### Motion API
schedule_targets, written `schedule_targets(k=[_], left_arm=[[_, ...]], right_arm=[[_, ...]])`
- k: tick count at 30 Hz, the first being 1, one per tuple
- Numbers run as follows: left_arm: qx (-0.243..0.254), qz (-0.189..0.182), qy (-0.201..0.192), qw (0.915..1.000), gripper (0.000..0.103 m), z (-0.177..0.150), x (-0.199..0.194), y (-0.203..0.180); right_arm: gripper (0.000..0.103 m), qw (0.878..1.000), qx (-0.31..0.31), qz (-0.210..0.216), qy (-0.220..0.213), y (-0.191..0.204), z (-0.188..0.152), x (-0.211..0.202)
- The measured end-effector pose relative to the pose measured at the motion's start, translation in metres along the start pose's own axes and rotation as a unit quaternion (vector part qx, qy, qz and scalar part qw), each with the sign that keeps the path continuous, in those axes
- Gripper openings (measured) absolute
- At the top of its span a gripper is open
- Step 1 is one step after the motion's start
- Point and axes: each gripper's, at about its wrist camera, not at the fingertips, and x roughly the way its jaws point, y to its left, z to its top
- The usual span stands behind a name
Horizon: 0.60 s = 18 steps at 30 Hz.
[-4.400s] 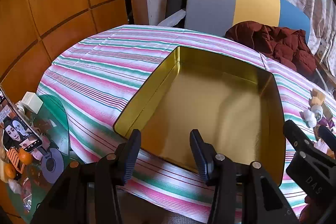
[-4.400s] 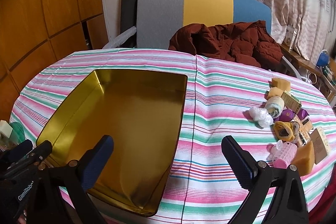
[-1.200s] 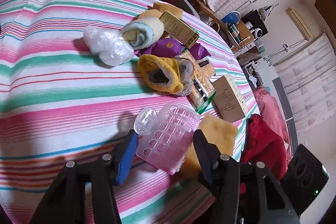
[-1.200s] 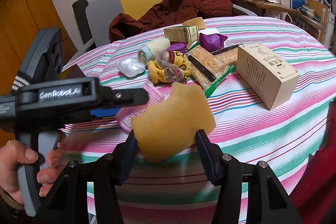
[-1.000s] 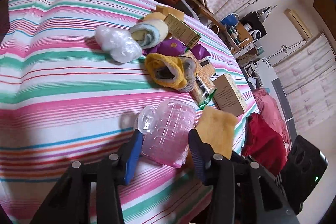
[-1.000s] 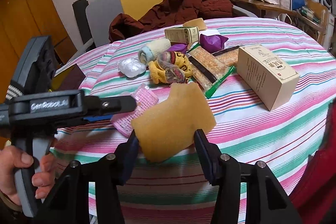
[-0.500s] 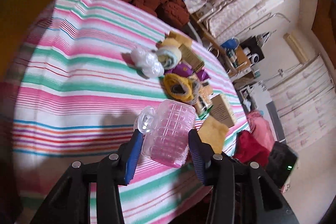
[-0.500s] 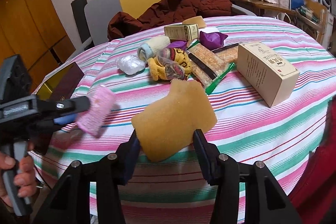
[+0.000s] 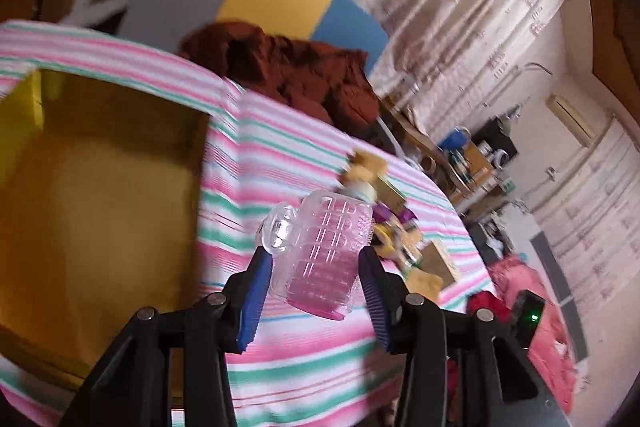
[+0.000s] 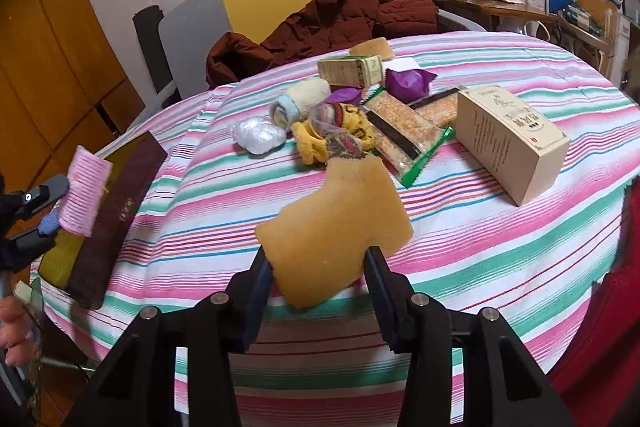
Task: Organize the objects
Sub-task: 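Lower the pink container into the gold tray with the left tool while the right tool releases the sponge there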
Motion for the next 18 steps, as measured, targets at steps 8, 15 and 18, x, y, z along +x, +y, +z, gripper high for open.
schedule_targets(k=[8,15,18], left_arm=[[-0.044,0.094,-0.033,0.994,0.045,0.02,-0.046,0.069],[-0.067,0.193,-0.028,0.9786,0.045,0.022,-0.064,0.12],[-0.083,0.21,-0.023,0.9738,0.045,0.019,-0.068,0.142]], right_arm=[[0.044,1.0,-0.012,0.017,0.002,0.021,0.001,0.0],[0.044,0.999,-0.021,0.043,-0.005,0.048,0.005,-0.007],[0.044,0.998,-0.033,0.059,-0.013,0.066,0.008,-0.014]])
